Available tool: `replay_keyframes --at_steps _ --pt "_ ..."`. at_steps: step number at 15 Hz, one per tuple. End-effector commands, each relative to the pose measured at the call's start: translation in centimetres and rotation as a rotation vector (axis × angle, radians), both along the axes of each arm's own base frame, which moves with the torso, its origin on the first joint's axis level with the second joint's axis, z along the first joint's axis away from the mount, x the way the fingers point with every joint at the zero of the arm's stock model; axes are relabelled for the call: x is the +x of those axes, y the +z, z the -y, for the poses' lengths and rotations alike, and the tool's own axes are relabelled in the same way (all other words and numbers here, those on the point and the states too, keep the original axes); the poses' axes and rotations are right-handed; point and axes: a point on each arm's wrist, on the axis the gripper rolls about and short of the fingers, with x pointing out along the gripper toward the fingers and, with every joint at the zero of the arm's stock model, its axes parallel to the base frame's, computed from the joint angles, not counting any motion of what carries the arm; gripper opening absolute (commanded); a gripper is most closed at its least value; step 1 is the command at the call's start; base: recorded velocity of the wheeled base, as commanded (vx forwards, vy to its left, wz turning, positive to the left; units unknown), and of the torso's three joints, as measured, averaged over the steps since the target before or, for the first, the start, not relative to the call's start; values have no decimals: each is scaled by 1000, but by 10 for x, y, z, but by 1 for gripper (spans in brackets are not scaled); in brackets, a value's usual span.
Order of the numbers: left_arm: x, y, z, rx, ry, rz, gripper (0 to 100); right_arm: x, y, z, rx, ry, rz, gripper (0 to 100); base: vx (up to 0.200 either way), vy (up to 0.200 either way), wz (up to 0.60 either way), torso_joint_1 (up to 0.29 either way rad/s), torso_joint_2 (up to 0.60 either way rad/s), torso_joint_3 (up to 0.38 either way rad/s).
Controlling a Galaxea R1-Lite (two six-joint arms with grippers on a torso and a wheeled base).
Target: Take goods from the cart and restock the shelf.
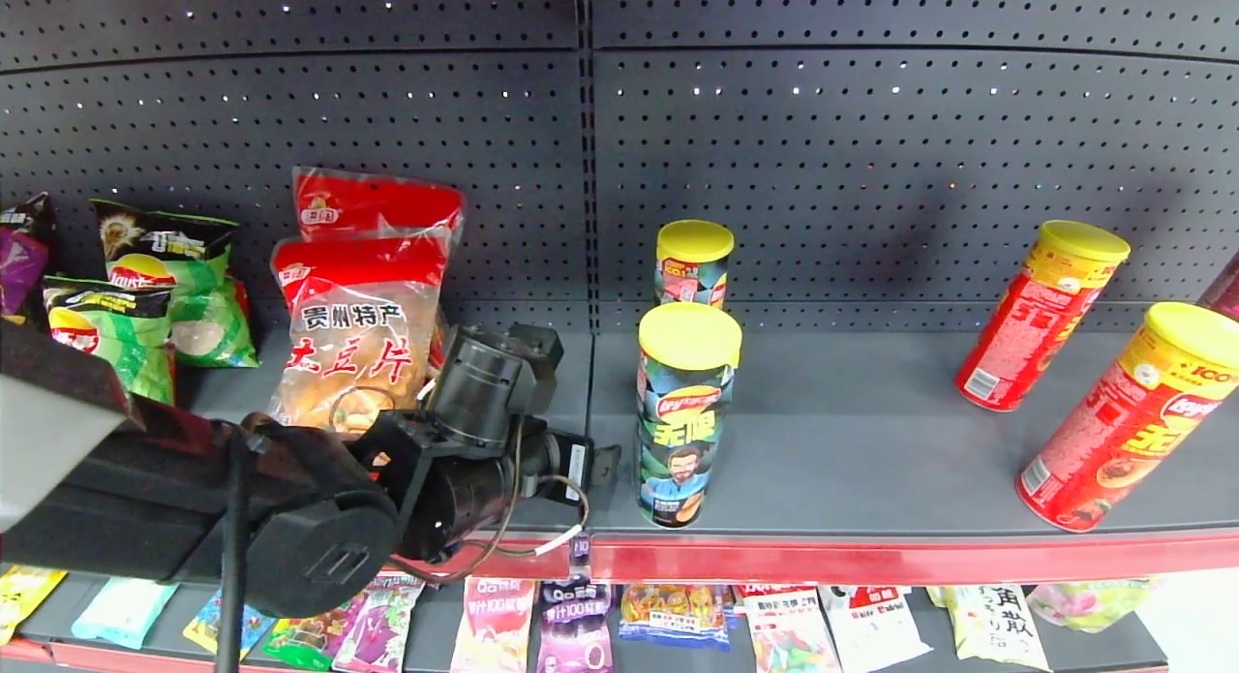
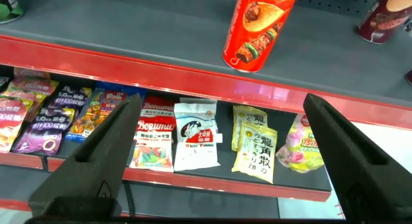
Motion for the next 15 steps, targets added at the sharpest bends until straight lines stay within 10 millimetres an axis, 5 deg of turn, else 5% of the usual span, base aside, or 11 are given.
replay_keyframes --at_steps 1,15 --pt "0 -1 4 1 -9 0 100 0 0 0 -1 0 -4 100 0 0 0 0 0 0" --pt "-12 -6 6 72 -34 -66 100 0 0 0 0 -2 -4 100 0 0 0 0 0 0"
